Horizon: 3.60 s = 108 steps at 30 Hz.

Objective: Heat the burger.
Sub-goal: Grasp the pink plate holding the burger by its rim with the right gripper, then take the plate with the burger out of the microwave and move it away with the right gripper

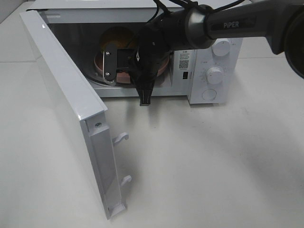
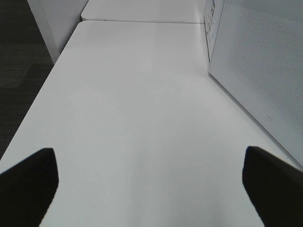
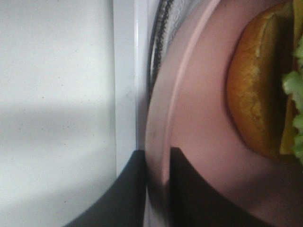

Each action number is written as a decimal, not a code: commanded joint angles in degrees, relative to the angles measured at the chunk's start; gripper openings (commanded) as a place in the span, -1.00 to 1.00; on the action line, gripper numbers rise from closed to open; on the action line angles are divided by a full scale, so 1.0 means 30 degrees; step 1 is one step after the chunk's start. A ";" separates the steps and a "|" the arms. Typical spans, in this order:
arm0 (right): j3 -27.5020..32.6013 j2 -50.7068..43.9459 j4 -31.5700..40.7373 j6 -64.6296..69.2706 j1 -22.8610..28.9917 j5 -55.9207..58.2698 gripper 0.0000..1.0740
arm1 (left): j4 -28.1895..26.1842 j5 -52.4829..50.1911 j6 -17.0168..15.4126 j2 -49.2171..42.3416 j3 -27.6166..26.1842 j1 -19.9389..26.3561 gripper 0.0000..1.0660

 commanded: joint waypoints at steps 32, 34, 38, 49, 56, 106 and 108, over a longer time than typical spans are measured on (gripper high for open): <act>0.3285 -0.3571 0.3056 -0.7086 -0.0038 0.1356 -1.00 | 0.0019 0.0019 0.0000 -0.0286 0.0000 0.0038 0.84; 0.4125 -0.4163 0.2788 -0.7086 -0.0057 0.0401 -1.00 | 0.0019 0.0019 0.0000 -0.0286 0.0000 0.0038 0.84; 0.5443 -0.5004 0.2235 -0.7086 -0.0057 -0.0917 -1.00 | 0.0019 0.0019 0.0000 -0.0286 0.0000 0.0038 0.84; 0.8709 -0.6303 0.2101 -0.7086 -0.0057 -0.4202 -1.00 | 0.0019 0.0019 0.0000 -0.0286 0.0000 0.0038 0.84; 1.0829 -0.7353 0.2082 -0.7105 -0.0057 -0.5348 -1.00 | 0.0019 0.0019 0.0000 -0.0286 0.0000 0.0038 0.84; 2.3740 -2.2536 0.2903 -0.7735 -0.0019 -0.4030 -1.00 | 0.0019 0.0019 0.0000 -0.0286 0.0000 0.0038 0.84; 2.4274 -2.3740 0.2884 -0.7468 -0.0019 -0.3209 -1.00 | 0.0019 0.0019 0.0000 -0.0286 0.0000 0.0038 0.84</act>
